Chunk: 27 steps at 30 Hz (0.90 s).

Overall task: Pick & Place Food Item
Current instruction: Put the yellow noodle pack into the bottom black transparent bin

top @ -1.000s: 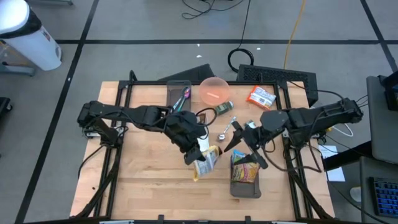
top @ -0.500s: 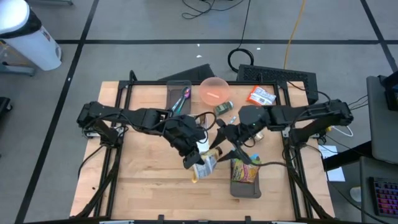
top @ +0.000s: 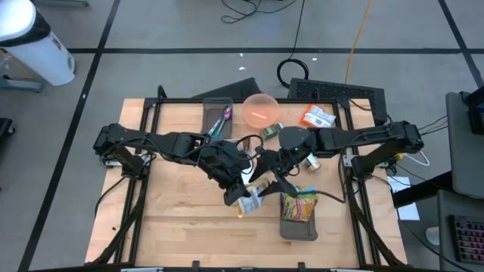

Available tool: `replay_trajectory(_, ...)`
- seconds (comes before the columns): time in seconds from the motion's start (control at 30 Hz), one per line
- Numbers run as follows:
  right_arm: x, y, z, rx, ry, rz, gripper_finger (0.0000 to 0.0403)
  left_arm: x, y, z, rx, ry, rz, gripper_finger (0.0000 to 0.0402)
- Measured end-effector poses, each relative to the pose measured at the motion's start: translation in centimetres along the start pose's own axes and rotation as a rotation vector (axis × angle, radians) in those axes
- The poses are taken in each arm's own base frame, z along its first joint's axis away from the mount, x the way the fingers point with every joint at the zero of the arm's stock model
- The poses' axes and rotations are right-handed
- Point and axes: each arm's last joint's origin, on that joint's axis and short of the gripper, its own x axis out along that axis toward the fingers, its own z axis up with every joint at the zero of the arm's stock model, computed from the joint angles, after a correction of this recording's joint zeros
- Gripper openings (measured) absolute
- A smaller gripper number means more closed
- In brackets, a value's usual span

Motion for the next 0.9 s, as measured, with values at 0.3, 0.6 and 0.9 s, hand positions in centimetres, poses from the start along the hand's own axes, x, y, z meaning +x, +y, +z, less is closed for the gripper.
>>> replay_trajectory(0.3,0.30,-0.15,0.17,0.013,-0.023,0.004,0.0242,0.00,0.01,0.00,0.007,-0.001,0.003,0.0000)
replay_trajectory(0.6,0.31,-0.13,0.33,0.008,-0.038,0.005,0.0149,0.00,0.04,0.03,0.013,-0.011,0.014,0.0000)
replay_trajectory(0.9,0.31,-0.13,0.34,-0.012,-0.040,0.004,0.0042,0.01,0.05,0.03,0.007,-0.012,0.014,0.0000)
